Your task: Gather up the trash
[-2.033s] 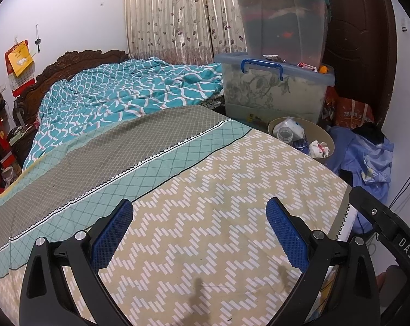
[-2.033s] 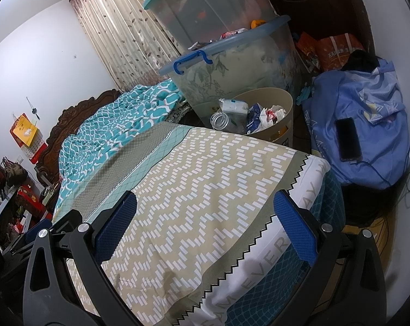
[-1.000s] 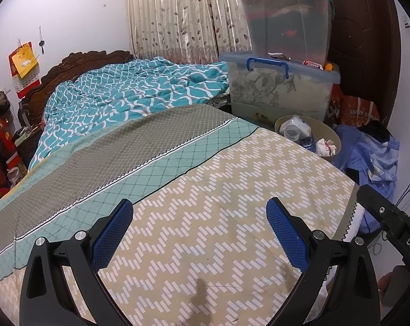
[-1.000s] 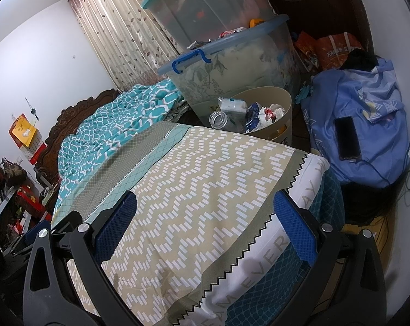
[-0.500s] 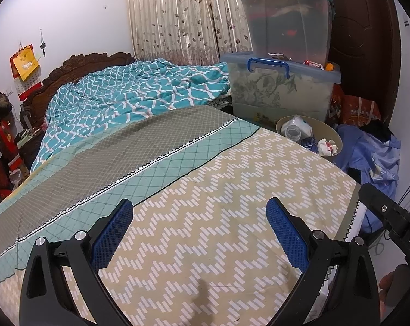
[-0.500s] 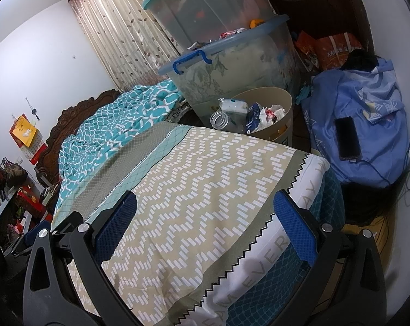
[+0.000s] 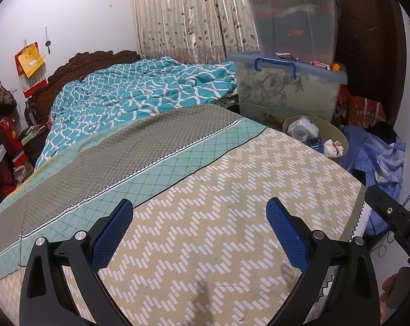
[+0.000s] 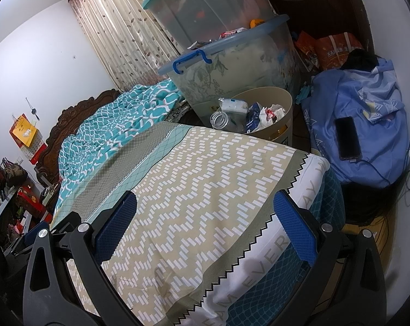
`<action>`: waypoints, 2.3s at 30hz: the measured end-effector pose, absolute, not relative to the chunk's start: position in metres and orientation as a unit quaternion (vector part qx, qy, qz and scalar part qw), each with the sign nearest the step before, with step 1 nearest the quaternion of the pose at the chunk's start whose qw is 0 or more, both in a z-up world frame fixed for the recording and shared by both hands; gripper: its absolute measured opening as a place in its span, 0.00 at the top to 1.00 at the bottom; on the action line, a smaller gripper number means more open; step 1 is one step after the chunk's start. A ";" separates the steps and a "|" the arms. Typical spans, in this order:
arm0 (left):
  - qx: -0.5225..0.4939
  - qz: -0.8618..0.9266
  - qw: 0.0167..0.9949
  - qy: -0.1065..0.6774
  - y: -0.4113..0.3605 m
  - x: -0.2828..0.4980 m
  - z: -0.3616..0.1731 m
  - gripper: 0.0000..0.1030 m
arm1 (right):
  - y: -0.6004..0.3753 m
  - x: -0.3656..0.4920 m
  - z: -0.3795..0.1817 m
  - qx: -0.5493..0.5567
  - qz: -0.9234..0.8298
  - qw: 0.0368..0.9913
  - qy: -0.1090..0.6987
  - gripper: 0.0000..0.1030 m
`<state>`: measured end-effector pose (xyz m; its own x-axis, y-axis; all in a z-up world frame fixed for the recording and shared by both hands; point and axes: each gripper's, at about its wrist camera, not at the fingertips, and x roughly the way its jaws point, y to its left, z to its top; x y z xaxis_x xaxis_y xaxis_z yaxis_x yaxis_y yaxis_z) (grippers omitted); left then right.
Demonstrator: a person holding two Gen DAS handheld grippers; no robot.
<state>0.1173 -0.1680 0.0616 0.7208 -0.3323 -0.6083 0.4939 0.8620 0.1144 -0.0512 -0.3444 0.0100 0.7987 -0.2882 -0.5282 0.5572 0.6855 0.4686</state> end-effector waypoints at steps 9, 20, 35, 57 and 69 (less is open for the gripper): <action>0.144 -0.220 0.920 0.290 -0.171 0.116 0.063 0.08 | -0.343 -0.051 0.011 0.318 -0.237 0.894 0.211 0.03; 0.135 -0.219 0.921 0.292 -0.166 0.116 0.064 0.08 | -0.342 -0.051 0.012 0.319 -0.237 0.893 0.212 0.03; 0.143 -0.200 0.927 0.283 -0.165 0.110 0.067 0.08 | -0.342 -0.051 0.012 0.318 -0.236 0.893 0.211 0.03; 0.147 -0.203 0.924 0.289 -0.167 0.110 0.064 0.08 | -0.343 -0.051 0.012 0.318 -0.237 0.893 0.211 0.03; 0.149 -0.204 0.923 0.289 -0.168 0.109 0.063 0.08 | -0.342 -0.051 0.012 0.318 -0.237 0.894 0.211 0.03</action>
